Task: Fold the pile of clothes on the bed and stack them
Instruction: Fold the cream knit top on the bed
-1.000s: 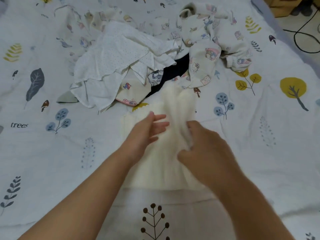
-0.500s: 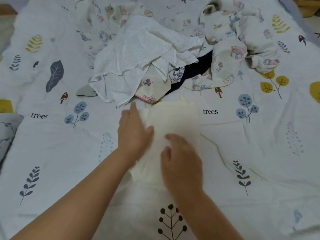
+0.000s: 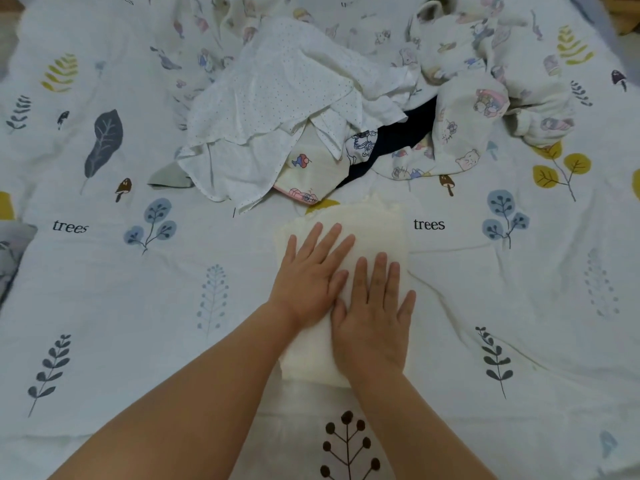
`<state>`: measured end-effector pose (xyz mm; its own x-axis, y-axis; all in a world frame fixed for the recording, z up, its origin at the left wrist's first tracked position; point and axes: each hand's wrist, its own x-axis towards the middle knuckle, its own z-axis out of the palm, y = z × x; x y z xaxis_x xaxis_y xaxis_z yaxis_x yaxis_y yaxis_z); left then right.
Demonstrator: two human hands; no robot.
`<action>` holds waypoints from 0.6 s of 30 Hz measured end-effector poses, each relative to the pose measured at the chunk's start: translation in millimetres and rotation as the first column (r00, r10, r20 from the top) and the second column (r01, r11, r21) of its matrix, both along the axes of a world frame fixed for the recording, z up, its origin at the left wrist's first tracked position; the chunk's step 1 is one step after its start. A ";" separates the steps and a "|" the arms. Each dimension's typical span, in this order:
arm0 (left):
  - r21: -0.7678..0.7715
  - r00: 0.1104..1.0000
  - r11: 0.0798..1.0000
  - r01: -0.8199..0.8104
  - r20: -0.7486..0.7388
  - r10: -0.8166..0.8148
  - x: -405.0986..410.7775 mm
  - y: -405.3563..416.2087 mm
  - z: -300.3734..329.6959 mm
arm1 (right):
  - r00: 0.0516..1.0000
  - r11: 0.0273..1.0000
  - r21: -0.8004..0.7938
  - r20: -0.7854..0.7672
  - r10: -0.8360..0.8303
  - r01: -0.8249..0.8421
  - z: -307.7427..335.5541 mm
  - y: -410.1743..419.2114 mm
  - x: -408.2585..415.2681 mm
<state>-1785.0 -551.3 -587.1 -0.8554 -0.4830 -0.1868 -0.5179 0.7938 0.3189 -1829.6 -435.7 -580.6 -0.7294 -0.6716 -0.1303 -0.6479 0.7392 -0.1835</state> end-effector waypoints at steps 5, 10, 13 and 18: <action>0.014 0.980 0.980 -0.200 -0.004 0.200 -1.9 11.7 20.5 | 0.985 0.997 -0.070 0.167 0.043 -0.031 21.8 9.0 -12.7; 0.362 0.676 0.588 -0.724 0.203 0.708 13.6 20.6 52.7 | 0.786 0.821 -0.277 0.544 -0.294 0.499 62.2 29.3 -39.5; 0.495 0.667 0.481 -0.723 0.320 0.673 23.1 16.7 58.1 | 0.566 0.800 -0.068 0.742 -0.359 0.597 62.5 34.1 -50.3; 0.764 0.719 0.260 -0.591 0.354 0.598 34.2 7.9 64.0 | 0.358 0.820 0.023 0.892 -0.274 0.572 56.0 32.3 -57.1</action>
